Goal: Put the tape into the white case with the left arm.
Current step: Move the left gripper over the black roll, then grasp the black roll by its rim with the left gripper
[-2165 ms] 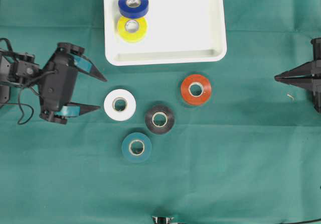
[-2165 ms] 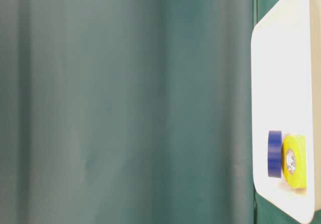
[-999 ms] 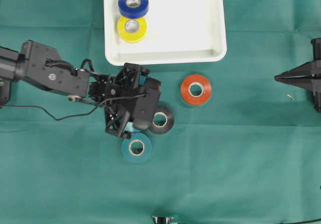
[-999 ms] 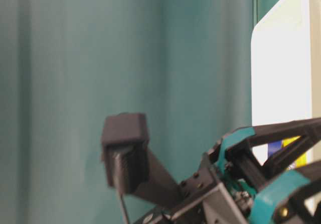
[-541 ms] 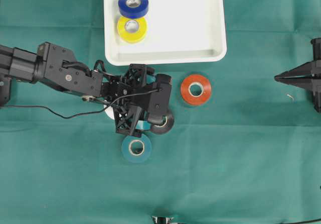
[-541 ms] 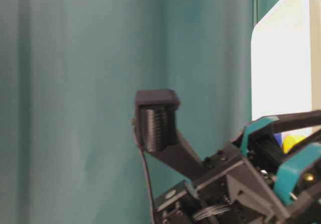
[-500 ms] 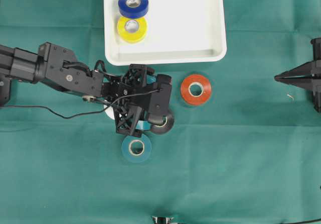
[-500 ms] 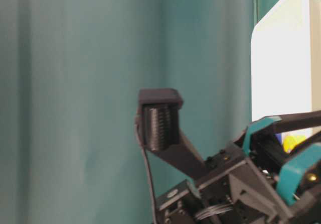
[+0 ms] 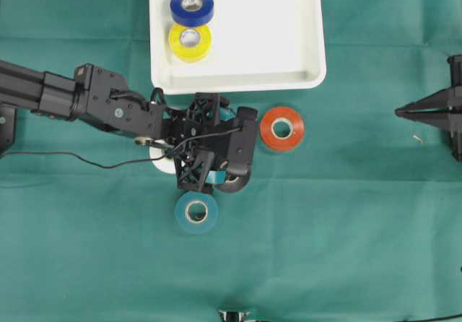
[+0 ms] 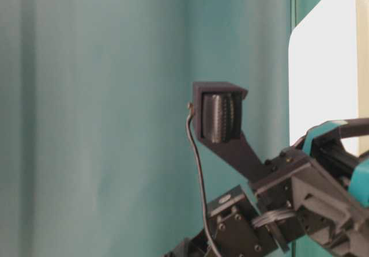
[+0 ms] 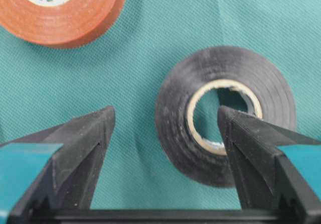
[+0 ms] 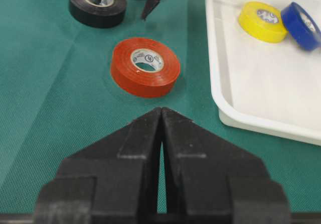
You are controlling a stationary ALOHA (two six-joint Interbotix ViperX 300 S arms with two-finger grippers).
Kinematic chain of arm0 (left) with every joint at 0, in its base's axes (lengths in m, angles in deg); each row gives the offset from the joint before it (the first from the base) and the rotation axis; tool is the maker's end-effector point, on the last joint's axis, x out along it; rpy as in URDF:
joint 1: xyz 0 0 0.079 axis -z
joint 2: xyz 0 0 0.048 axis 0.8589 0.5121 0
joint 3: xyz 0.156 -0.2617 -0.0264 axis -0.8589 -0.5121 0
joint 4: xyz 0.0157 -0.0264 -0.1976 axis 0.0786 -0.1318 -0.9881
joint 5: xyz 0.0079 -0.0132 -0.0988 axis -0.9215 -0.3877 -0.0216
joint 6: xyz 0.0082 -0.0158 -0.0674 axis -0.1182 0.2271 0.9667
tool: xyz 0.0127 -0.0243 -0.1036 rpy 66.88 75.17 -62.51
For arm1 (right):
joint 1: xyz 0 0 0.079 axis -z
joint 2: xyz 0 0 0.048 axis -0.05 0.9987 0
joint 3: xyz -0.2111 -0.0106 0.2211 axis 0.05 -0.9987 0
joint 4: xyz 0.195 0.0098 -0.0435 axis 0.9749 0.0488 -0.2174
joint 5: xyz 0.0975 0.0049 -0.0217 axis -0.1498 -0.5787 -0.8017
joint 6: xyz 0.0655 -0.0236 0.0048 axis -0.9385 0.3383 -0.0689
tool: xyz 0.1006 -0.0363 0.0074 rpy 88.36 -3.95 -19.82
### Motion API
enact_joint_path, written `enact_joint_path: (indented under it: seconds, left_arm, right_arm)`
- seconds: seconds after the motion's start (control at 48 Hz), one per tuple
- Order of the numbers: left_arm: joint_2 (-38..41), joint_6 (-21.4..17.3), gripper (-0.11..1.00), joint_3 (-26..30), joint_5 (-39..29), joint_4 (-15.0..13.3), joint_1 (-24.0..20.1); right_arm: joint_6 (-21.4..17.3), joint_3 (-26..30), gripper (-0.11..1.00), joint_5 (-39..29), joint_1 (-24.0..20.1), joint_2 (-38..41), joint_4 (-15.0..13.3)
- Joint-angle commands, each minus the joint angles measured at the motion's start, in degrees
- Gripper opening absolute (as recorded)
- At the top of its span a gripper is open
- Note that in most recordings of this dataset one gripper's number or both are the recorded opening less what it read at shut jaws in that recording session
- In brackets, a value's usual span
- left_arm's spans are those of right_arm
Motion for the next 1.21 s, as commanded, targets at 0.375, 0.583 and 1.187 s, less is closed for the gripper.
enact_joint_path:
  seconds: [0.375, 0.583, 1.187]
  left_arm:
    - [0.3, 0.2, 0.81, 1.7, 0.2, -0.1, -0.3]
    - [0.2, 0.1, 0.57, 1.8, 0.2, -0.1, -0.3]
    - [-3.2, 0.1, 0.23, 2.0, -2.9, -0.1, 1.4]
  right_arm:
    - [-0.1, -0.2, -0.09, 0.4, 0.1, 0.4, -0.4]
    - [-0.1, -0.2, -0.09, 0.4, 0.1, 0.4, -0.4]
    - [-0.1, -0.2, -0.09, 0.4, 0.1, 0.4, -0.4]
